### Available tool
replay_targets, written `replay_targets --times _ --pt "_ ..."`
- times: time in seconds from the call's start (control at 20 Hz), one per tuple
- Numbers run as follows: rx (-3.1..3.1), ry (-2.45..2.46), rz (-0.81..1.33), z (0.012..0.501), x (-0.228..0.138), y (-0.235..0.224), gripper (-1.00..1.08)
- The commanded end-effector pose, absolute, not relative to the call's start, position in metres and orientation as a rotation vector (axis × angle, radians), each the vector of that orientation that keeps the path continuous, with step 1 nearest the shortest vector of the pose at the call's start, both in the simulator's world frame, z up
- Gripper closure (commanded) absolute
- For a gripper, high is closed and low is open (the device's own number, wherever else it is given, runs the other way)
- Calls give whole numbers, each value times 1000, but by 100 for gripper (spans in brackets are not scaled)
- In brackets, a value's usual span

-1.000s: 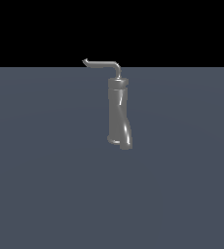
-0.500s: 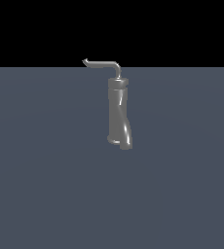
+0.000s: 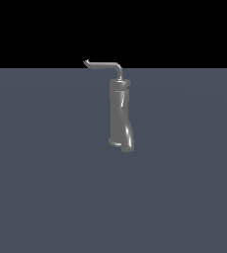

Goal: Turn on the faucet by rotating a designated handle.

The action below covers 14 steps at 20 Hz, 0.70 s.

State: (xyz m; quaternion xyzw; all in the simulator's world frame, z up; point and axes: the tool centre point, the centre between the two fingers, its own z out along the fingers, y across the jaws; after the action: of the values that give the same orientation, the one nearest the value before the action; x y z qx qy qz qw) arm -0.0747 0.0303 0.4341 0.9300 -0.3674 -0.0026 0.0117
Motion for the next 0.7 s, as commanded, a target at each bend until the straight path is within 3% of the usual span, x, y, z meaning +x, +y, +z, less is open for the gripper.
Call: replay_targets --times 0.0,0.65 --pt "2865 -1233 -5 427 -61 33 108" --pt "2651 -1660 3 380 8 50 108"
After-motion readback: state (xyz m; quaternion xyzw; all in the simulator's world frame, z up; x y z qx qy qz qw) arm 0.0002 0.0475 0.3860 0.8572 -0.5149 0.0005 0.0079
